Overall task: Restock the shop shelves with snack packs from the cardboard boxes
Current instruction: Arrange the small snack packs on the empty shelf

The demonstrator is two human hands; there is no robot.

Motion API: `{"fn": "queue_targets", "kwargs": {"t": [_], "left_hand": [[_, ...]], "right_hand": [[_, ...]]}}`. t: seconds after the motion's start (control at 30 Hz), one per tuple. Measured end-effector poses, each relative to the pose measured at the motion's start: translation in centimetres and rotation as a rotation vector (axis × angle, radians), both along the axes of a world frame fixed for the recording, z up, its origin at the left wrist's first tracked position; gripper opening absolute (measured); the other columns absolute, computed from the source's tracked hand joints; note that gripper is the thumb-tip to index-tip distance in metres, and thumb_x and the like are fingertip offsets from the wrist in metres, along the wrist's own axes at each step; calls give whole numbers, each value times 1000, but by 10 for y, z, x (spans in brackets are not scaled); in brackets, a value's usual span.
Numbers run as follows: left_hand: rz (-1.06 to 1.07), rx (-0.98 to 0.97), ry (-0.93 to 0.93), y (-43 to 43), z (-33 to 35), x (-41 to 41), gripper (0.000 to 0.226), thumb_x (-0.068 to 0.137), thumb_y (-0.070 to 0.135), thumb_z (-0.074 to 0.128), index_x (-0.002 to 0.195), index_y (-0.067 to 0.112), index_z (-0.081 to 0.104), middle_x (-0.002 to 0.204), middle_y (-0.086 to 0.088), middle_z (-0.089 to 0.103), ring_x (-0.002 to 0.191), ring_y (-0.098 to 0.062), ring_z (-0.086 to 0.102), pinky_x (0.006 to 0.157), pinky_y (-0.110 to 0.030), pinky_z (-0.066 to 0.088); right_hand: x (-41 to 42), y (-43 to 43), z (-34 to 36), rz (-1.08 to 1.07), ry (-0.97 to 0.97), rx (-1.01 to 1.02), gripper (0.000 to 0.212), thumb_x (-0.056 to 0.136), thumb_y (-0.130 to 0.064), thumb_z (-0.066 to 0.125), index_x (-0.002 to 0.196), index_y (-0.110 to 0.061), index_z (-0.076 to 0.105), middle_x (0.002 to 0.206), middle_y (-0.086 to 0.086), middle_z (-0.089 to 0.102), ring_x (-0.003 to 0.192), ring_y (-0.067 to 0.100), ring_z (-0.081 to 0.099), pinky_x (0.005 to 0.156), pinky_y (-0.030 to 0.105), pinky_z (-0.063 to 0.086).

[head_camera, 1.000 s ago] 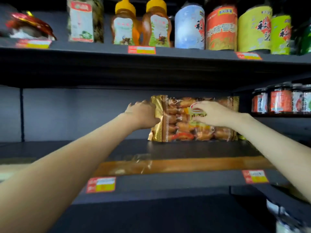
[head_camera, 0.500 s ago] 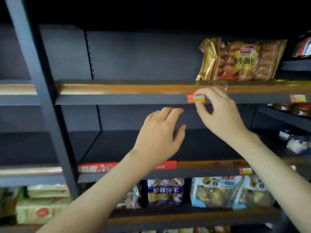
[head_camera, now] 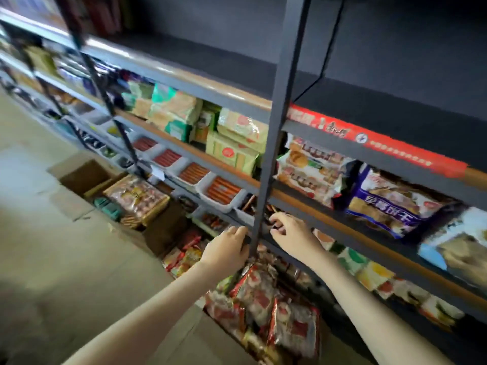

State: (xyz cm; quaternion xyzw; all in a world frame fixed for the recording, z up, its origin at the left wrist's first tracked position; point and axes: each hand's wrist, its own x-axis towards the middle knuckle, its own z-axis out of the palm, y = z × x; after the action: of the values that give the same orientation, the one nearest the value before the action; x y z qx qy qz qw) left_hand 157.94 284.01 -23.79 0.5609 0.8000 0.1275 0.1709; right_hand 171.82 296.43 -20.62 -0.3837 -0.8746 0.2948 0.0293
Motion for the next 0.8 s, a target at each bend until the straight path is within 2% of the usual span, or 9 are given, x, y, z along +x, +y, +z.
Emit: {"fn": "queue_targets", "kwargs": {"t": [0.17,0.4,0.53,0.63,0.8], "left_hand": [[254,-109,32,-80,-33,-62,43,98,32,44,139,18,40,128,-4,52,114,-27,57,86,-38,48],[524,-154,-7,-163,-56,-157,40,97,35,44,134,19,44,130,-4,53,114,-26,57,90,-40,50],[589,-189,-11,-212,-64,-232,44,97,34,45,138,19,40,134,-2,49,118,-25,55,93,-37,49],[601,-218,-3,-241,-67,-299,44,97,32,44,139,18,40,135,-3,49,118,-25,54,92,-35,47],[629,-248,19,-262,-63,-403,43,98,29,42,140,17,39,134,-5,48,119,-28,51,90,-36,47]], "right_hand": [[-80,-44,-37,192,-47,-117,30,98,-24,50,128,-19,52,127,0,54,114,16,54,90,32,47],[-201,-94,-57,398,-88,-85,34,96,-26,52,130,-20,50,129,1,53,114,20,53,94,39,47],[-288,-128,-67,449,-102,-87,35,96,-25,52,131,-20,48,131,0,51,115,18,53,93,34,47],[-360,-149,-75,456,-134,-104,36,96,-24,52,131,-20,47,131,0,50,115,19,52,95,37,47],[-452,-160,-90,429,-198,-116,42,96,-23,50,137,-17,43,137,4,44,118,22,50,94,34,45]]}}
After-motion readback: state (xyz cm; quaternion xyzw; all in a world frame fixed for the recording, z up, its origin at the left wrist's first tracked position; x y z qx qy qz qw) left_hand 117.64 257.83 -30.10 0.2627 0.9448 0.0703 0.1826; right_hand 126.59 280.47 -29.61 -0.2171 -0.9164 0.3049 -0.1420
